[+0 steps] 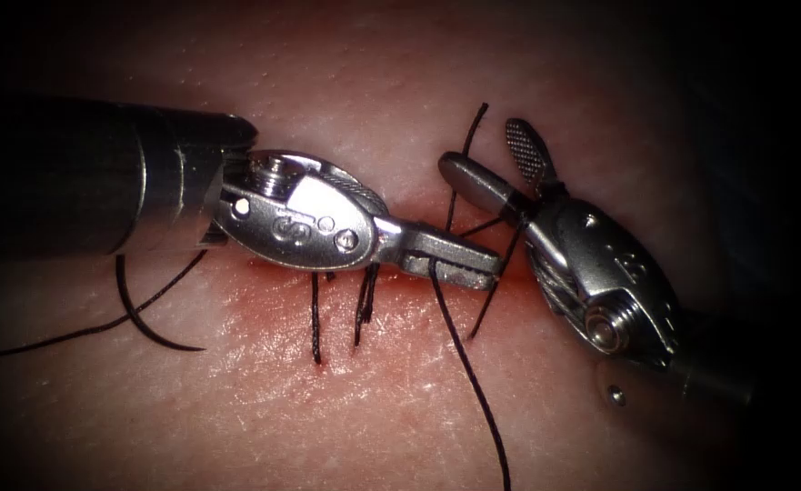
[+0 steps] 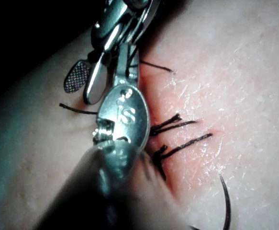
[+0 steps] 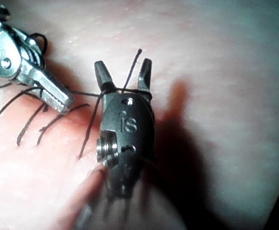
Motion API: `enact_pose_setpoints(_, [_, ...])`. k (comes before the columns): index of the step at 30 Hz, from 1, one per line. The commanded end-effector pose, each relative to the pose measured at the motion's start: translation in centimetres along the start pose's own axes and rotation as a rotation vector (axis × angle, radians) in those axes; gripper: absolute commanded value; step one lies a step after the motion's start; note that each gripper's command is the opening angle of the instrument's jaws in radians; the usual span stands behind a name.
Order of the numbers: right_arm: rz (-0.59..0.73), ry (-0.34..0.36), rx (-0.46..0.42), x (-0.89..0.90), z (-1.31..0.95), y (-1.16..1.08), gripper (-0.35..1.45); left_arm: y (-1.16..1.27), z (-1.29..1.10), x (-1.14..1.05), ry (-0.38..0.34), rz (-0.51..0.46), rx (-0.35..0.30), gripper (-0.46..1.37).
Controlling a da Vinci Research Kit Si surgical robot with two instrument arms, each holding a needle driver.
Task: Wound Closure
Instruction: Wrap the suture two times counter-clockwise around the right gripper
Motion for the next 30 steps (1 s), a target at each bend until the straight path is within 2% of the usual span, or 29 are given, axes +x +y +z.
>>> enact_pose_setpoints(1, [-0.006, 0.000, 0.003, 0.00, -0.01, -0.01, 1.17, 0.01, 0.00, 0.02, 0.000, 0.000, -0.001, -0.35])
enact_pose_setpoints(11, [-0.023, -0.002, 0.027, 0.03, -0.13, -0.09, 1.16, 0.05, 0.03, 0.16, 0.007, -0.004, -0.006, -0.35])
enact_pose_setpoints(18, [-0.049, -0.008, 0.069, 0.01, -0.23, -0.11, 1.16, 0.19, -0.04, 0.35, 0.009, -0.003, -0.011, -0.35])
enact_pose_setpoints(25, [-0.112, -0.058, 0.181, -0.08, -0.32, -0.25, 1.14, 0.34, -0.14, 0.57, 0.008, -0.003, -0.014, -0.35])
enact_pose_setpoints(30, [-0.164, -0.058, 0.275, -0.08, -0.35, -0.37, 1.15, 0.42, -0.19, 0.69, 0.011, -0.003, -0.018, -0.35])
